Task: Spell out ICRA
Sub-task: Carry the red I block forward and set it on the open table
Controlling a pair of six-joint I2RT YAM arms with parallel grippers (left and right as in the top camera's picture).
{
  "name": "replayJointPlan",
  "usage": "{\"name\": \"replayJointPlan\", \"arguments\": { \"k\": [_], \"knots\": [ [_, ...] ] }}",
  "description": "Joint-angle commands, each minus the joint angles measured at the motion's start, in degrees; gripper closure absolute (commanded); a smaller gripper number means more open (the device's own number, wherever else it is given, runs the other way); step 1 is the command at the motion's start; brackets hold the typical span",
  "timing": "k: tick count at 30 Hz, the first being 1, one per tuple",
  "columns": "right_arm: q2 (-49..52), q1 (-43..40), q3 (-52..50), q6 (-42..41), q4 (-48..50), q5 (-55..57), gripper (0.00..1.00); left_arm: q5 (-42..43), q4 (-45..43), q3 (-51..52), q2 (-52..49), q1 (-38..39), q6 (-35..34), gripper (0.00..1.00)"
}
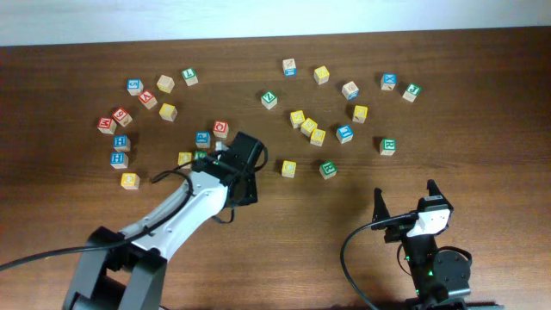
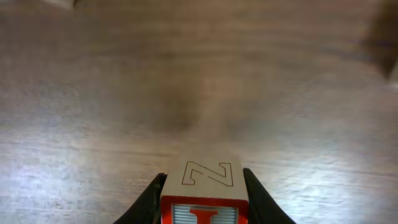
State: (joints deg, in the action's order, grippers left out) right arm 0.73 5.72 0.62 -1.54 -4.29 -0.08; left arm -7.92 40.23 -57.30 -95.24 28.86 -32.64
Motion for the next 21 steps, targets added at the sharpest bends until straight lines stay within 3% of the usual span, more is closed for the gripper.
{"name": "replayJointPlan", "arguments": {
  "k": [1,9,21],
  "knots": [
    [-0.37,0.31,-0.31,-0.44,-0.35,0.31,0.02,2.6,-2.25,2.54,-0.98,0.24,-0.85,0.75],
    [-0.37,0.31,-0.31,-0.44,-0.37,0.31,0.02,7.58,-3.54,3.39,-1.84,0.24,-1.46,0.74],
    [-0.37,0.31,-0.31,-0.44,-0.37,0.28,0.02,7.06,-3.58,3.39,-4.83,1.57,-1.4,0.72]
  ]
}}
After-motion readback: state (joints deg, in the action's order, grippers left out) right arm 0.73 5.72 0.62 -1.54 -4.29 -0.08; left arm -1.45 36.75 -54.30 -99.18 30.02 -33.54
